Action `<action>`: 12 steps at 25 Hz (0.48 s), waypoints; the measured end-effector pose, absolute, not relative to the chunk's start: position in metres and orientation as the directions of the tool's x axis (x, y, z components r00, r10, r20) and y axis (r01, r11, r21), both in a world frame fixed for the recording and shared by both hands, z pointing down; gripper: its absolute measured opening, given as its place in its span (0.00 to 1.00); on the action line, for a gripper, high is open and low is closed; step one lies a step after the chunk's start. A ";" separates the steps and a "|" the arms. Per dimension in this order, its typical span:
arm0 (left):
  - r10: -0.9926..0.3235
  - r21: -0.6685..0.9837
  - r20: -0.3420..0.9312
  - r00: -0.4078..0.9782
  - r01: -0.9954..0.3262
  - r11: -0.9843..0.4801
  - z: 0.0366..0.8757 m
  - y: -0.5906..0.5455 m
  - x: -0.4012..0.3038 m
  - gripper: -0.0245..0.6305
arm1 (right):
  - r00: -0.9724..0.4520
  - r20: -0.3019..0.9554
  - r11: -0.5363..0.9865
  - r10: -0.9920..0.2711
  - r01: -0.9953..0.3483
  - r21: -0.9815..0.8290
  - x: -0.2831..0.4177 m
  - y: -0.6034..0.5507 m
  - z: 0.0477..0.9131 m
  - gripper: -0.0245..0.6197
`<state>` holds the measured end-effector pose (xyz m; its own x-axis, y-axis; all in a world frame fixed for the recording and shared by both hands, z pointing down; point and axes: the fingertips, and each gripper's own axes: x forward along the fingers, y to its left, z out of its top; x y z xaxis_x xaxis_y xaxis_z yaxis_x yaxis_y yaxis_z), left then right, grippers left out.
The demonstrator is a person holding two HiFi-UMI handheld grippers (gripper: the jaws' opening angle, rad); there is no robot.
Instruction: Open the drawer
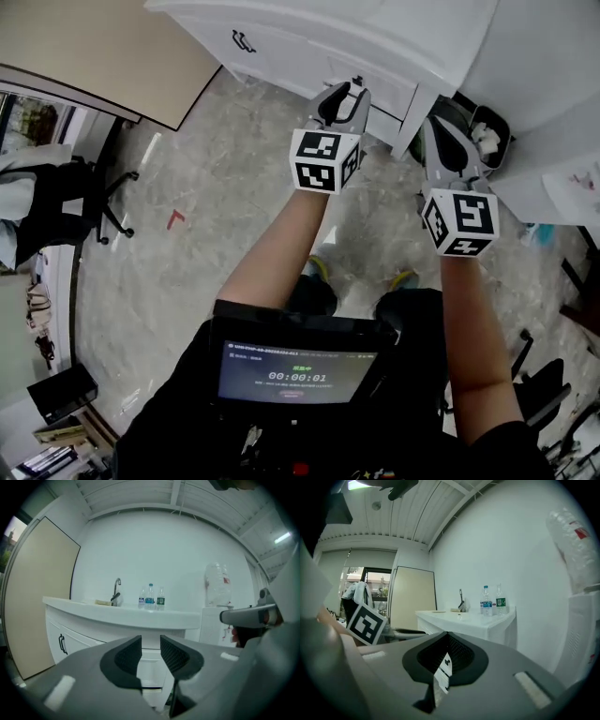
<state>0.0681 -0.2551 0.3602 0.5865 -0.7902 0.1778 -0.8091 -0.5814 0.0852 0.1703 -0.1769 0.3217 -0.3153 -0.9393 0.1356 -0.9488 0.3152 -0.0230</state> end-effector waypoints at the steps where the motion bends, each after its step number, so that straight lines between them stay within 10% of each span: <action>1: -0.786 0.074 0.181 0.591 -0.805 -0.589 0.384 -0.269 0.067 0.21 | -0.311 0.132 0.311 -0.941 -0.950 -0.015 0.167 -0.184 0.339 0.07; 12: -0.774 0.056 0.202 0.600 -0.796 -0.602 0.564 -0.382 0.062 0.25 | -0.263 0.106 0.269 -0.959 -0.962 0.041 0.162 -0.248 0.489 0.07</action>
